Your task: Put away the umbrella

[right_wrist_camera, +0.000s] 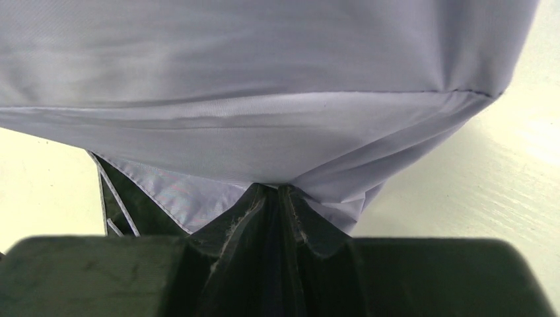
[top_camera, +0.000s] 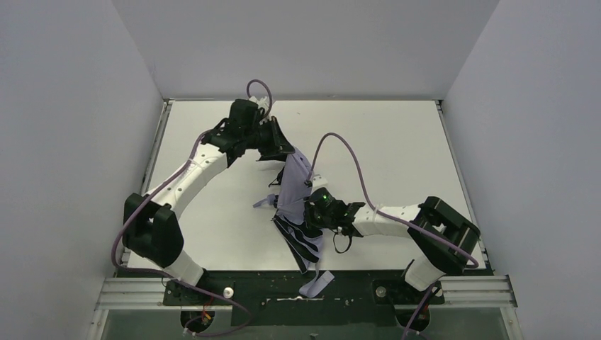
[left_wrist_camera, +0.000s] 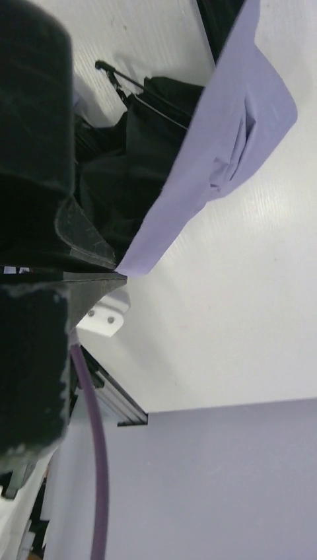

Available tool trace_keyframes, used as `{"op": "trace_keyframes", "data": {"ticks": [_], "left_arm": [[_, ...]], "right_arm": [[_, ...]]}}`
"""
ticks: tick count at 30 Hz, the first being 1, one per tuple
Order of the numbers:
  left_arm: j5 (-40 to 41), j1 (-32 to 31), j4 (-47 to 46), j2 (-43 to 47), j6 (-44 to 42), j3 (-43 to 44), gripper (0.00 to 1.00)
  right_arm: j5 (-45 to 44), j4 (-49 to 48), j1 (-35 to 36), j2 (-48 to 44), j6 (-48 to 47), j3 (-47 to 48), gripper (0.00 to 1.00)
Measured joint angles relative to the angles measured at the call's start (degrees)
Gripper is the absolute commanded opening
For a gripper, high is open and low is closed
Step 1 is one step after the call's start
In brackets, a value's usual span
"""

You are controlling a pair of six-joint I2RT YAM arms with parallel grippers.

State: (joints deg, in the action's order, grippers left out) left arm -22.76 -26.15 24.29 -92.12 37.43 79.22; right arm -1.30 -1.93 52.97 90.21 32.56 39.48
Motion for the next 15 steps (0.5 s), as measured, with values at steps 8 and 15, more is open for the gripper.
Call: {"op": "trace_keyframes", "data": {"ticks": [8, 15], "left_arm": [[-2.08, -0.11, -8.2, 8.92, 4.76, -8.09, 0.0], [-1.03, -3.28, -14.58, 19.23, 7.45, -19.78, 0.0]], "right_arm": [[-0.42, -3.91, 0.02, 0.59, 5.18, -1.03, 0.19], [-0.22, -7.41, 0.46, 0.66, 7.67, -1.88, 0.29]]}}
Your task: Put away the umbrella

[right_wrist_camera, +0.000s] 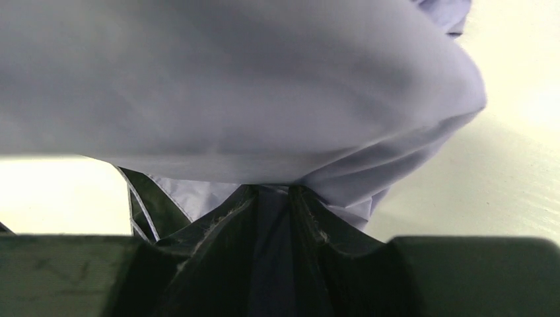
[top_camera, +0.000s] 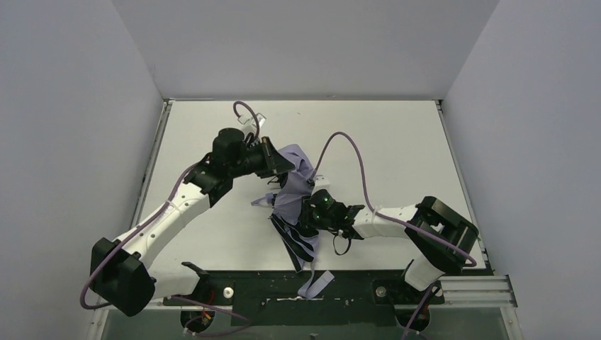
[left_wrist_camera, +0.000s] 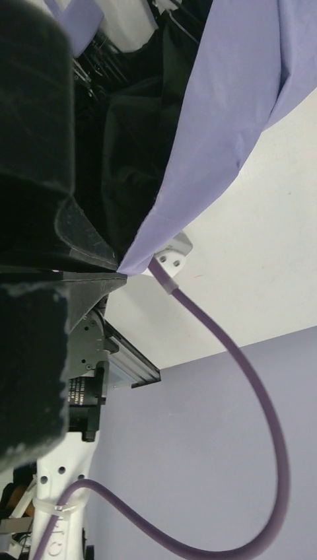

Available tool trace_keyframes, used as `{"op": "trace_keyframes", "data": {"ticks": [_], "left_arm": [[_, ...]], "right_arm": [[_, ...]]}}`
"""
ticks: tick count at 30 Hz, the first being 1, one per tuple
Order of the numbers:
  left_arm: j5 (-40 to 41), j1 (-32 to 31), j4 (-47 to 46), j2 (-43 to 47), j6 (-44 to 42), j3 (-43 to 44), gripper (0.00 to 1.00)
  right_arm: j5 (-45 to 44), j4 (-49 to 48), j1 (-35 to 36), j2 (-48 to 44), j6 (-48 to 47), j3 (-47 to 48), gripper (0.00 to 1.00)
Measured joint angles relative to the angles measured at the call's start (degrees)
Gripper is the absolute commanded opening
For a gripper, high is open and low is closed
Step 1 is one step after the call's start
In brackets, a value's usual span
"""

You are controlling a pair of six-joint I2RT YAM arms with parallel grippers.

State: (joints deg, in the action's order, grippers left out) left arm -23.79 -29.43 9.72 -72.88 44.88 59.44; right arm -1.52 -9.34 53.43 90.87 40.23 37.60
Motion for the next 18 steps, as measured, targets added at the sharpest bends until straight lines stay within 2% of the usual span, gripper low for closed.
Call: {"op": "trace_keyframes", "data": {"ticks": [6, 10, 14, 18], "left_arm": [[2.93, -3.96, -2.58, 5.22, 0.11, -5.95, 0.0], [5.7, -5.75, -4.42, 8.17, -0.22, -9.31, 0.0], [8.26, -7.96, -8.33, 10.49, -0.39, -14.05, 0.0], [9.75, -9.97, -12.57, 10.91, 0.0, -18.58, 0.0]], "right_arm": [[1.03, -0.72, 0.44, -1.38, -0.83, -0.07, 0.39], [2.34, -1.09, 1.05, -8.35, -1.16, -2.21, 0.4], [1.25, 1.95, 2.45, -18.78, -1.55, -4.98, 0.39], [-2.78, 8.35, 3.26, -28.41, -1.31, -6.73, 0.3]]}}
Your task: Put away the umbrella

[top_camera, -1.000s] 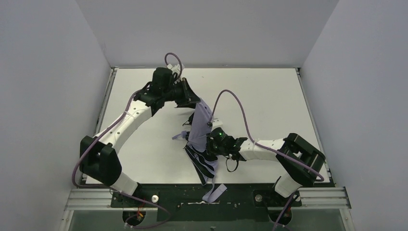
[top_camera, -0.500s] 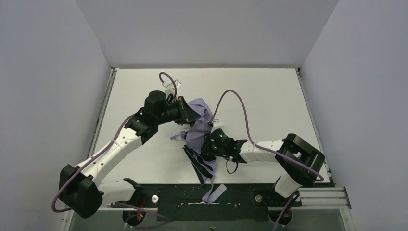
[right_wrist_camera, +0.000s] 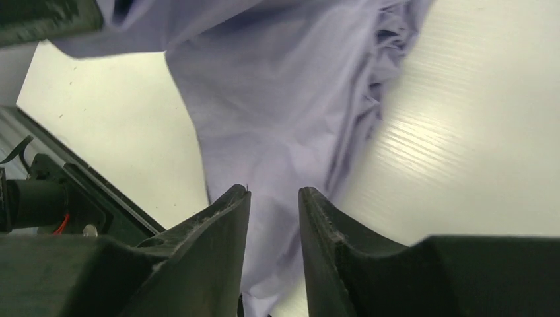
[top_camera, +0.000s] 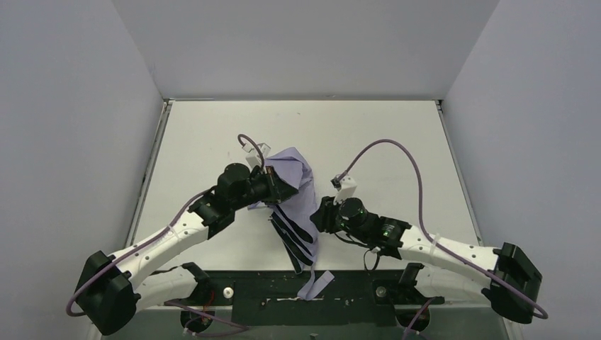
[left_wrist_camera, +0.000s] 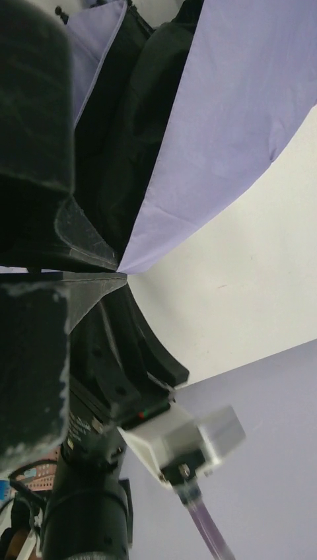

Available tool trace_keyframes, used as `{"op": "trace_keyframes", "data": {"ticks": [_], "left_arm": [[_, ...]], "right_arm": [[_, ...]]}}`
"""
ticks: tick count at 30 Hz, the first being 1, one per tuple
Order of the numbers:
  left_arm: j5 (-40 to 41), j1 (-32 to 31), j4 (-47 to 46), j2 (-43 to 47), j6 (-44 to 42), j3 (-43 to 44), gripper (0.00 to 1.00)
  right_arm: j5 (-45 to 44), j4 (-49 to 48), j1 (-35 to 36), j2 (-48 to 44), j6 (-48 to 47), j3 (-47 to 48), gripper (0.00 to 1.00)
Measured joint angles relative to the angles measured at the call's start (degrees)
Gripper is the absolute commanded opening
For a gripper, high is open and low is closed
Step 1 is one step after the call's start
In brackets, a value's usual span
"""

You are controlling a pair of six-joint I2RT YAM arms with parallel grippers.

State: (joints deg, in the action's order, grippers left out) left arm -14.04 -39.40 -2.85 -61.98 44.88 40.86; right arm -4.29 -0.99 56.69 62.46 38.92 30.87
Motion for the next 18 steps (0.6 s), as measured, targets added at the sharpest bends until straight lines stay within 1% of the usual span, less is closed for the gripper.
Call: {"op": "trace_keyframes", "data": {"ticks": [3, 7, 13, 17, 18], "left_arm": [[1.77, -2.32, -2.82, 0.07, 0.72, -2.89, 0.0], [5.86, -7.54, -8.37, 1.22, 1.38, -7.93, 0.0], [13.35, -16.7, -19.98, 0.44, 3.04, -19.56, 0.0], [18.36, -21.59, -27.87, -3.32, 4.74, -26.62, 0.0], [20.46, -23.37, -30.82, -5.66, 5.62, -29.05, 0.0]], "right_arm": [[-4.22, 5.9, 0.02, -5.22, 1.03, -0.42, 0.22], [-8.92, 11.5, 0.0, -7.96, 2.4, -0.42, 0.18], [-11.41, 16.57, -0.02, -6.99, 2.32, 1.66, 0.15], [-11.19, 17.14, -0.02, -4.48, 1.09, 6.23, 0.14], [-9.99, 16.13, -0.02, -2.47, 0.07, 8.94, 0.14]]}}
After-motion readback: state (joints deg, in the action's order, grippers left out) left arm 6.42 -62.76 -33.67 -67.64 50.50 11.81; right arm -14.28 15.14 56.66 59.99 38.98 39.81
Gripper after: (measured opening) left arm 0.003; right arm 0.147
